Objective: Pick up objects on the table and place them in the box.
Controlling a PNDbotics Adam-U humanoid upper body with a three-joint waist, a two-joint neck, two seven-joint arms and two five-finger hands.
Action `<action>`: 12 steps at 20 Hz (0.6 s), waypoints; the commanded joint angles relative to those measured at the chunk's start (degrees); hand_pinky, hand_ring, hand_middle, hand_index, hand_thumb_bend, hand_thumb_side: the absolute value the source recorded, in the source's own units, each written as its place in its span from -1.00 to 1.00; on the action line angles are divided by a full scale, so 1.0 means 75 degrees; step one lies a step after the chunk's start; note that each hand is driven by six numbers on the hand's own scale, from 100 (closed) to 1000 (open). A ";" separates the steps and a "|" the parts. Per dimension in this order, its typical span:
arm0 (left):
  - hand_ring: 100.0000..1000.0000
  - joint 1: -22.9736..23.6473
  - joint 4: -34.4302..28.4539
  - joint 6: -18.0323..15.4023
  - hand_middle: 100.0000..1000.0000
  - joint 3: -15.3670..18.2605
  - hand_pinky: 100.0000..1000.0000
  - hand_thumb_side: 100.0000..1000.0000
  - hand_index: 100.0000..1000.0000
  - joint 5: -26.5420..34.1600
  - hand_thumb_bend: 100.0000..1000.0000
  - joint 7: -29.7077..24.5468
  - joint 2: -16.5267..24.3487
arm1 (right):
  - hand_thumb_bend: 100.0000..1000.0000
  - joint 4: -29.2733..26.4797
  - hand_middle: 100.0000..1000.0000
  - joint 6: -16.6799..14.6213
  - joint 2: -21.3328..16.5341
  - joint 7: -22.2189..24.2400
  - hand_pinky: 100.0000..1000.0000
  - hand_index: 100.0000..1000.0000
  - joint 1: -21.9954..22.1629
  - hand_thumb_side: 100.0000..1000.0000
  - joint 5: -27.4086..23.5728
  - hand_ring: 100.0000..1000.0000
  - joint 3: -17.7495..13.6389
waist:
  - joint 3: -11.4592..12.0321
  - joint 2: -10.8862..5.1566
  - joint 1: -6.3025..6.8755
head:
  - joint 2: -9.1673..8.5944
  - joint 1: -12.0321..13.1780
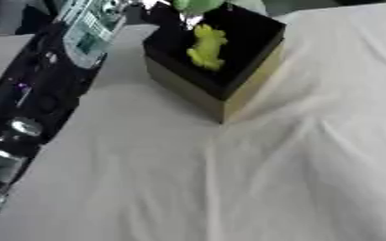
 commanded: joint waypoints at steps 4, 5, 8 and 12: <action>0.19 -0.0276 0.0608 -0.0428 0.16 0.0156 -0.01 -0.50 0.29 -0.0456 -1.00 0.0197 -0.0260 | -1.00 -0.0275 0.12 0.0042 0.0006 0.0058 0.63 0.51 -0.0114 -0.53 -0.0079 0.48 -0.0090 | -0.0099 -0.0128 0.0012 | -0.0126 0.0052; 0.24 -0.0300 0.0706 -0.0501 0.19 0.0167 0.04 -0.49 0.33 -0.0588 -1.00 0.0256 -0.0313 | -1.00 -0.0295 0.12 0.0049 0.0028 0.0067 0.63 0.51 -0.0106 -0.53 -0.0089 0.48 -0.0094 | -0.0122 -0.0123 0.0023 | -0.0142 0.0063; 0.31 -0.0369 0.0974 -0.0672 0.24 0.0232 0.10 -0.46 0.38 -0.1161 -1.00 0.0494 -0.0437 | -1.00 -0.0354 0.12 0.0072 0.0080 0.0093 0.63 0.51 -0.0078 -0.52 -0.0119 0.48 -0.0103 | -0.0167 -0.0114 0.0045 | -0.0167 0.0094; 0.55 -0.0383 0.1159 -0.0821 0.44 0.0268 0.36 -0.10 0.58 -0.1808 -0.90 0.0684 -0.0484 | -1.00 -0.0407 0.12 0.0109 0.0089 0.0105 0.63 0.51 -0.0040 -0.52 -0.0139 0.47 -0.0129 | -0.0180 -0.0116 0.0069 | -0.0171 0.0027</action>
